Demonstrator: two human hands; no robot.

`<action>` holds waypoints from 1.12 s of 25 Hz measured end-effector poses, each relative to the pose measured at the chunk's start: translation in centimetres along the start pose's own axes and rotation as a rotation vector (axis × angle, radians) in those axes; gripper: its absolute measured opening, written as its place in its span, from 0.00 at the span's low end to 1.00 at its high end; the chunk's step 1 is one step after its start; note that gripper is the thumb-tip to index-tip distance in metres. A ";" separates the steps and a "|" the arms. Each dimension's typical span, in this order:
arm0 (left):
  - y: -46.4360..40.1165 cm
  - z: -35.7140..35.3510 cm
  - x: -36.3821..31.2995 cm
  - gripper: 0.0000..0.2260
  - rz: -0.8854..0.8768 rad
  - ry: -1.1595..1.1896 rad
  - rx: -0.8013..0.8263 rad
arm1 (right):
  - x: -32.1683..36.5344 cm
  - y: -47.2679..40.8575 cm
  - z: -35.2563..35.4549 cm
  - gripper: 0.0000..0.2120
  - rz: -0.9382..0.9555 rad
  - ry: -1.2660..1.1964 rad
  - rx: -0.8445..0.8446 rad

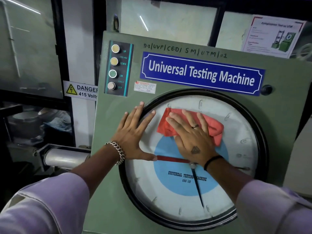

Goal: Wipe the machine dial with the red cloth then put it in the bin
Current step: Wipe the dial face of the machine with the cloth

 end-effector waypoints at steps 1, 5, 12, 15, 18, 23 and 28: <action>0.0 0.0 0.0 0.71 -0.005 -0.005 0.002 | 0.5 0.1 -0.2 0.35 -0.039 -0.001 -0.001; -0.1 0.0 0.4 0.72 -0.016 -0.026 0.013 | 3.1 4.6 -0.9 0.37 0.059 0.044 0.056; -0.9 0.4 -0.3 0.70 -0.031 -0.002 -0.031 | 1.2 -1.0 -1.2 0.38 0.103 0.041 0.032; -2.1 0.8 -1.7 0.69 -0.067 -0.010 -0.044 | 0.2 5.5 -0.9 0.38 0.221 0.069 0.118; -4.0 1.7 -3.1 0.68 -0.118 -0.075 -0.046 | -5.0 4.2 1.5 0.36 -0.075 0.141 0.004; -8.4 3.4 -7.0 0.68 -0.267 -0.185 -0.148 | -5.2 3.1 1.1 0.34 -0.125 0.133 -0.011; -9.8 3.3 -8.1 0.68 -0.339 -0.250 -0.179 | -4.6 14.7 0.6 0.38 -0.286 0.097 0.010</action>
Point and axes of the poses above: each hand's wrist, its own y-axis away from the middle knuckle, its own z-axis out of the back of the hand, x = y × z, the point moved 3 cm from there along -y, towards the middle knuckle, and after that the axes turned 15 degrees about z, right-handed, at the moved point
